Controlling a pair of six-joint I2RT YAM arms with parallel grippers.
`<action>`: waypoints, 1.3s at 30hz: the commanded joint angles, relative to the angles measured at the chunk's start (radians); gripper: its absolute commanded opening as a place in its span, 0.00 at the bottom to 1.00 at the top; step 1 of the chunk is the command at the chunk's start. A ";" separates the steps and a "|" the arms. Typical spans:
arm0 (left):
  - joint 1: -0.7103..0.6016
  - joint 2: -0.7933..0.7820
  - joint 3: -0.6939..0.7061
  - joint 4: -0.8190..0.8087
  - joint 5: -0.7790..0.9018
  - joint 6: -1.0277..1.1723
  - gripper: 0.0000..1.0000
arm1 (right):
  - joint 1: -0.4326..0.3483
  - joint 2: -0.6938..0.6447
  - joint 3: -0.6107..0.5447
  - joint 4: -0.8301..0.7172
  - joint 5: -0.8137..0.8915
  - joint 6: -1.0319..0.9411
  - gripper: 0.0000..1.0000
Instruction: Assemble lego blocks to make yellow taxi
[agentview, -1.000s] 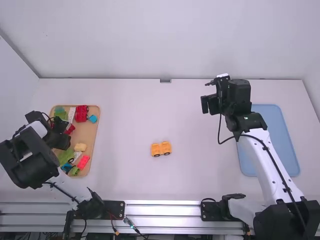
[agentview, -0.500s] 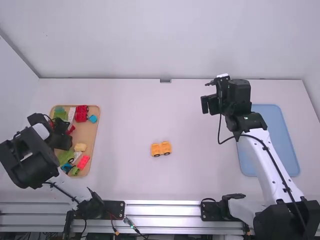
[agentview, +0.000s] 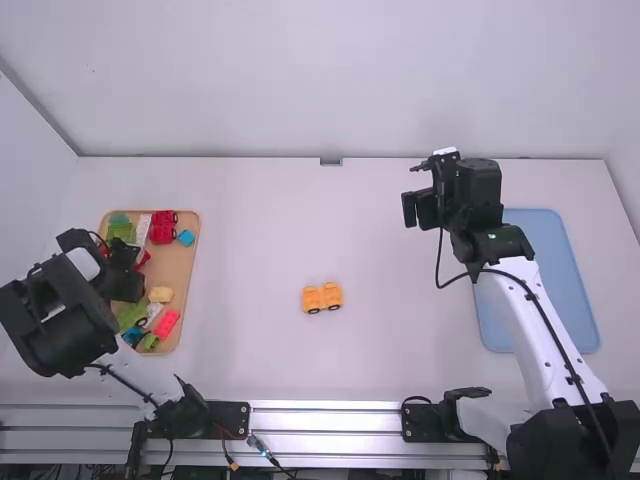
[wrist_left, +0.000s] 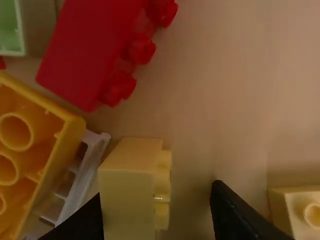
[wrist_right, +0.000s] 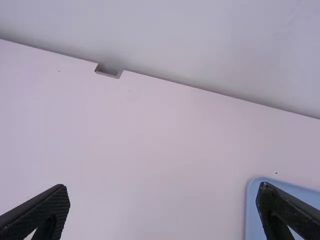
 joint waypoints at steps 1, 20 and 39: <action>0.004 -0.026 -0.013 -0.007 -0.029 -0.040 0.49 | -0.003 0.006 0.035 0.002 -0.002 0.006 0.99; 0.003 -0.026 -0.015 0.012 -0.018 -0.042 0.30 | -0.003 0.006 0.035 0.000 -0.002 0.006 0.99; 0.002 -0.026 -0.015 0.057 0.035 -0.061 0.15 | -0.003 0.006 0.035 0.000 -0.003 0.006 0.99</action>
